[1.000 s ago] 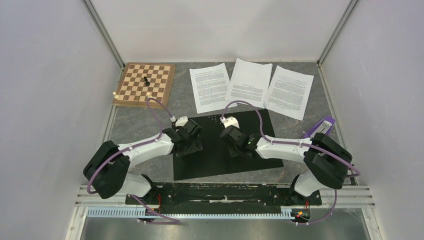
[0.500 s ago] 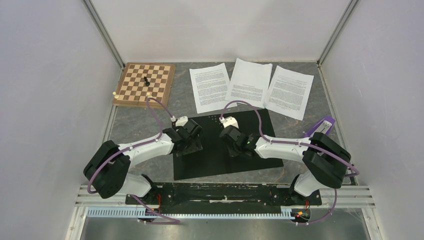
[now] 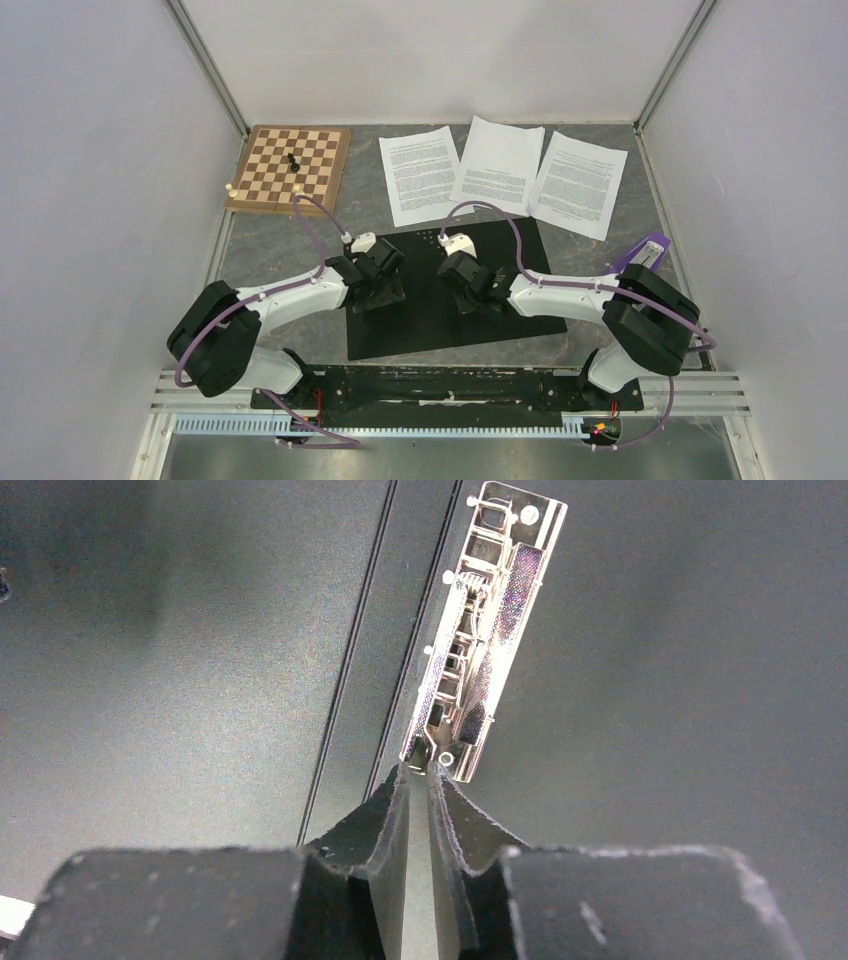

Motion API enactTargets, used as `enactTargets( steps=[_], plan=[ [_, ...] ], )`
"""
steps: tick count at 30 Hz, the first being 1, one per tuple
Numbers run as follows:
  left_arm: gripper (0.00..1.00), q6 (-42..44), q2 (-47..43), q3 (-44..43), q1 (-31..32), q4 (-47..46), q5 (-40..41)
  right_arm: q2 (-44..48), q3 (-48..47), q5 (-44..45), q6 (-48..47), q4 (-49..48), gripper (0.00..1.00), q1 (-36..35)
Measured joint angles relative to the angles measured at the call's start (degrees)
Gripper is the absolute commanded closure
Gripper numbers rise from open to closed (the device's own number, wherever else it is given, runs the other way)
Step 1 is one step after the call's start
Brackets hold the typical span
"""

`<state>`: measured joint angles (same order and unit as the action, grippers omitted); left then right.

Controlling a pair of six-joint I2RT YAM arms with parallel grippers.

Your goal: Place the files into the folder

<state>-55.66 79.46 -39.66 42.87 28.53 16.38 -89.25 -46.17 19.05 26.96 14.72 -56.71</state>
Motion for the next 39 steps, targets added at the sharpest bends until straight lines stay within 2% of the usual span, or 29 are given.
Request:
enactTargets(
  steps=[5, 16, 26, 34, 39],
  plan=[
    [0.24, 0.0, 0.0, 0.0, 0.0, 0.0, 0.0, -0.2, 0.0, 0.3, 0.3, 0.0, 0.91, -0.1],
    [0.25, 0.0, -0.9, 1.0, -1.7, -1.8, -1.1, -0.2, 3.1, 5.3, 3.8, -3.1, 0.93, -0.3],
    [0.25, 0.0, -1.1, 1.2, -2.7, -2.2, -2.0, 2.3, 3.4, 5.2, 3.8, -0.3, 0.73, -0.1],
    [0.25, 0.0, -1.3, 1.4, -2.7, -2.4, -2.0, 1.0, -0.9, 5.0, 0.3, -0.4, 0.75, -0.1],
    [0.25, 0.0, -1.3, 1.5, -2.7, -2.4, -2.0, -2.4, -2.4, 5.0, -0.9, -0.9, 0.81, -0.1]
  ],
)
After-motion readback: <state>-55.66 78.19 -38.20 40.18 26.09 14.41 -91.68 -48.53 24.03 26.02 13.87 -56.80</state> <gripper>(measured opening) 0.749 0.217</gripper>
